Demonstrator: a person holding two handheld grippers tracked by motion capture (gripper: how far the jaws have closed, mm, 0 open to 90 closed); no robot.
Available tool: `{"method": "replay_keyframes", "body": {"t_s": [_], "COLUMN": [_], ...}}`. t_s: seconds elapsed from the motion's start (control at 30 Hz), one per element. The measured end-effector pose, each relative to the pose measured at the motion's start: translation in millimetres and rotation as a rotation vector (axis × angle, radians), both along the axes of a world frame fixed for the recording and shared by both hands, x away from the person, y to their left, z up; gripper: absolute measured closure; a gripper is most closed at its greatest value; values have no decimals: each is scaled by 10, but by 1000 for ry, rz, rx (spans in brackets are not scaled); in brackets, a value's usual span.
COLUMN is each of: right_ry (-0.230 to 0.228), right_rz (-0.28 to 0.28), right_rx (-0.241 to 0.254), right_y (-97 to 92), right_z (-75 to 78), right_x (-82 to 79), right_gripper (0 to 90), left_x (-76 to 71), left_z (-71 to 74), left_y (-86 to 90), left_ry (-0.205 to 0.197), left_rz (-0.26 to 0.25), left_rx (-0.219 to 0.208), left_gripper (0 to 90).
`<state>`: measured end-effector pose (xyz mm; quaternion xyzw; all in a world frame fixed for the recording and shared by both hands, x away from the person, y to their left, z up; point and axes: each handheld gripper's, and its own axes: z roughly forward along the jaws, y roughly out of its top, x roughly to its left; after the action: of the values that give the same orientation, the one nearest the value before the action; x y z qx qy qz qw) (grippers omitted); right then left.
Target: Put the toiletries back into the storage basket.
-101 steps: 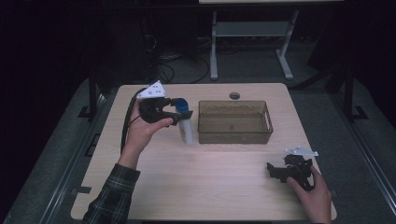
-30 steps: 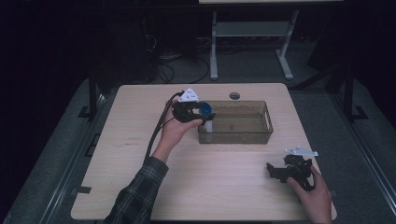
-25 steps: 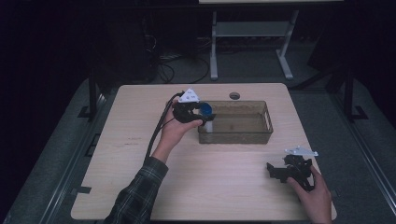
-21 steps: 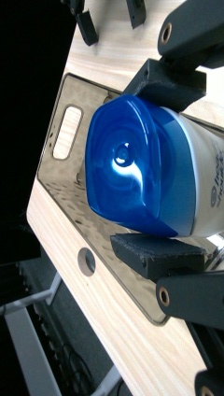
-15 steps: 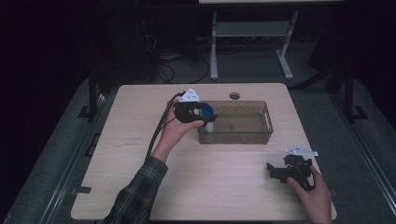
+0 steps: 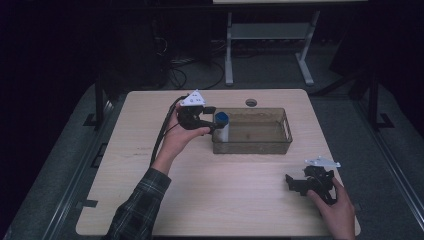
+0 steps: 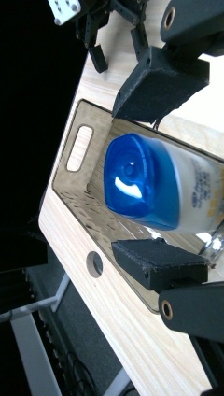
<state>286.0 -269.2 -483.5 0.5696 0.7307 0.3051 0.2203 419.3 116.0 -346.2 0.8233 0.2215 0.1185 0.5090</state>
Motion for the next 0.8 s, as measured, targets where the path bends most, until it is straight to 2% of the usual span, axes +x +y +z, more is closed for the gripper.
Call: {"method": "replay_keyframes", "body": {"t_s": [0.1, 0.23, 0.47, 0.63, 0.8], "right_ry": [0, 0, 0, 0, 1], "right_rz": [0, 0, 0, 0, -1], "right_rx": [0, 0, 0, 0, 0], "right_y": [0, 0, 0, 0, 1], "right_z": [0, 0, 0, 0, 0], "right_x": [0, 0, -1, 0, -1], "right_gripper": [0, 0, 0, 0, 0], "left_x": [-23, -70, -154, -240, -370], "left_z": [3, -5, -17, -64, -164], "left_y": [44, 143, 285, 401, 553], "left_ry": [8, 15, 25, 34, 42], "left_rz": [3, 5, 29, 42, 70], "left_rx": [-4, 18, 23, 41, 78], "left_gripper": [297, 296, 295, 293, 294]}}
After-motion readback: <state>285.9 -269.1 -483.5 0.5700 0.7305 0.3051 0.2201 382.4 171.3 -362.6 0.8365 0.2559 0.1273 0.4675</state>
